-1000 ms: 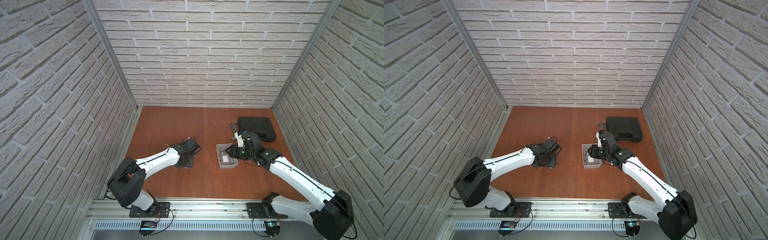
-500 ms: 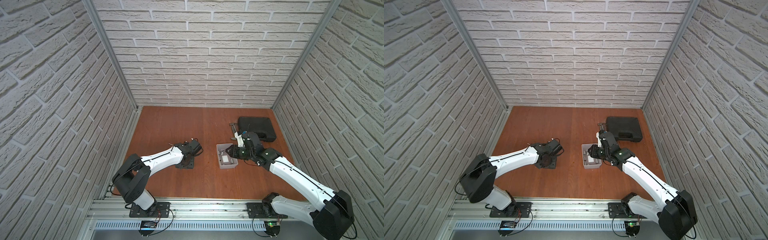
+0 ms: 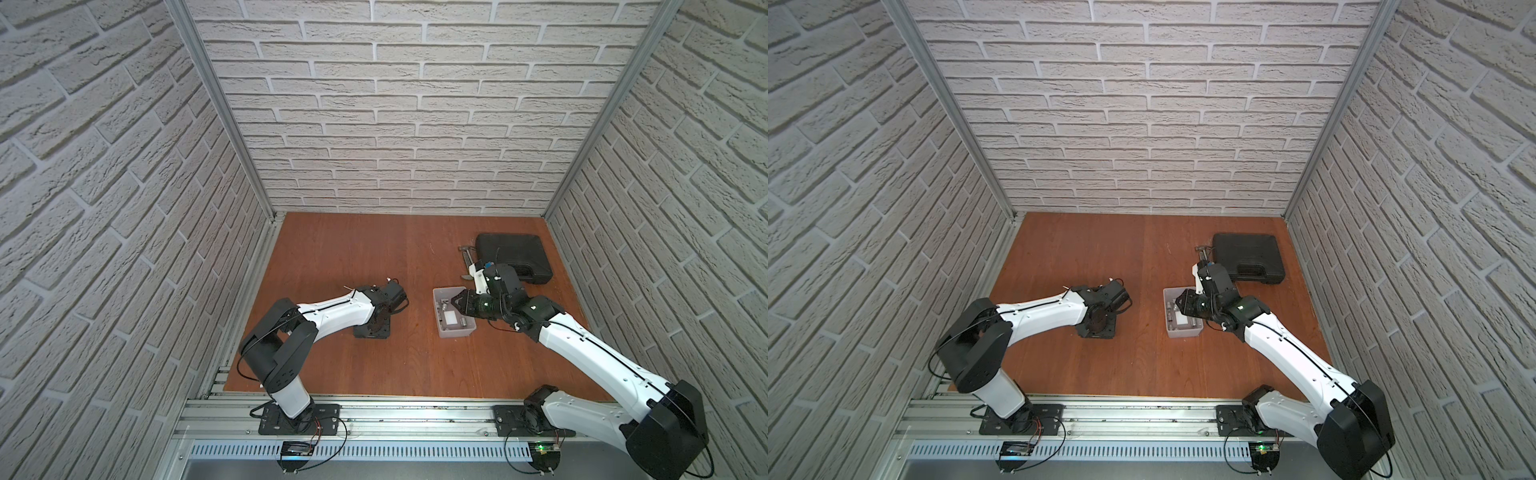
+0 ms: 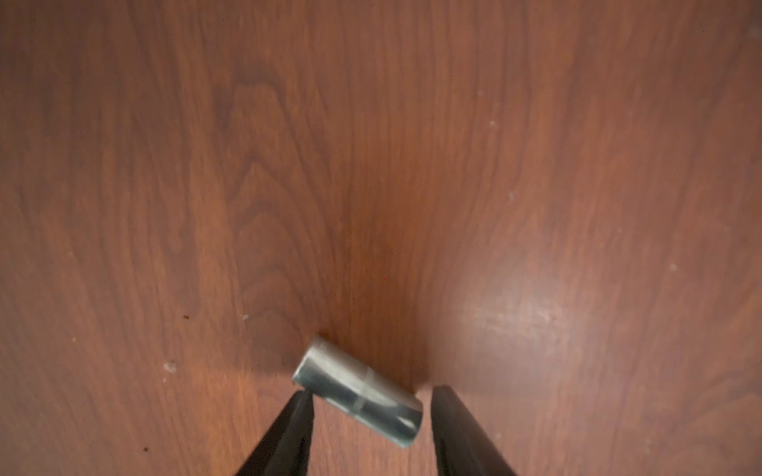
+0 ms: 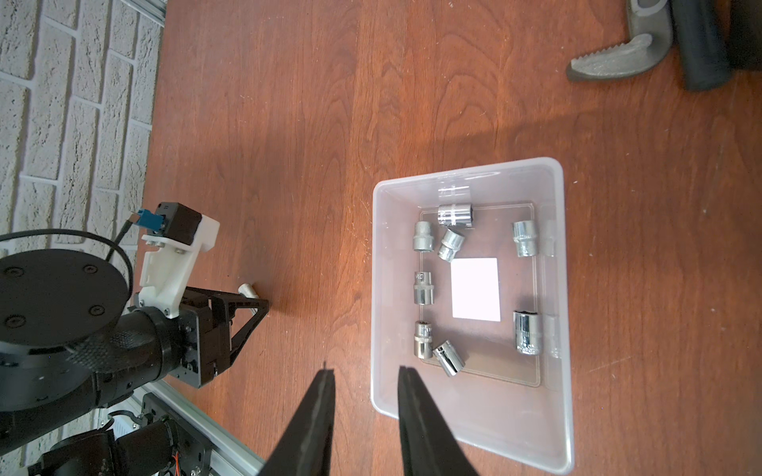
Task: Put the socket on the desktop into the storage box
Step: Pick up the socket head at the center of the board.
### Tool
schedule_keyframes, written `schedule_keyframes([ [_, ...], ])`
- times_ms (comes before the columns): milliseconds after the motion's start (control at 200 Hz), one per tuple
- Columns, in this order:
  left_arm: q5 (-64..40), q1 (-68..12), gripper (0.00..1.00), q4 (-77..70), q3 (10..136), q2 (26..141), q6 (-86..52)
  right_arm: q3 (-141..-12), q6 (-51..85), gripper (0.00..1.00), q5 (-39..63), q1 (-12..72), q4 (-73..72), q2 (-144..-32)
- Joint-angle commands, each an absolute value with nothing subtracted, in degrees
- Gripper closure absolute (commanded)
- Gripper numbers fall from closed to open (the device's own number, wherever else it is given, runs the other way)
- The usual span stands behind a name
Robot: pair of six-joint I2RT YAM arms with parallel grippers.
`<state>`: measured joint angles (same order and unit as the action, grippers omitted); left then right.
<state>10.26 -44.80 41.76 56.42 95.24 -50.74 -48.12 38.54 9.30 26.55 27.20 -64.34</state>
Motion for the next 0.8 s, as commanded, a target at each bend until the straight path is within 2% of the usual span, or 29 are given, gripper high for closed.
schedule_keyframes([
  [0, 9.3, -44.6, 0.5, 41.2, 56.9, 96.2, -51.9, -49.0, 37.6, 0.68, 9.4, 27.1, 26.4, -64.1],
  [280, 9.2, -43.3, 0.55, 40.0, 56.7, 96.7, -51.4, -48.8, 37.6, 0.68, 9.6, 27.2, 26.2, -64.2],
  [795, 8.2, -43.0, 0.77, 38.6, 56.3, 98.7, -50.9, -49.9, 37.2, 0.68, 9.4, 27.1, 27.0, -64.6],
])
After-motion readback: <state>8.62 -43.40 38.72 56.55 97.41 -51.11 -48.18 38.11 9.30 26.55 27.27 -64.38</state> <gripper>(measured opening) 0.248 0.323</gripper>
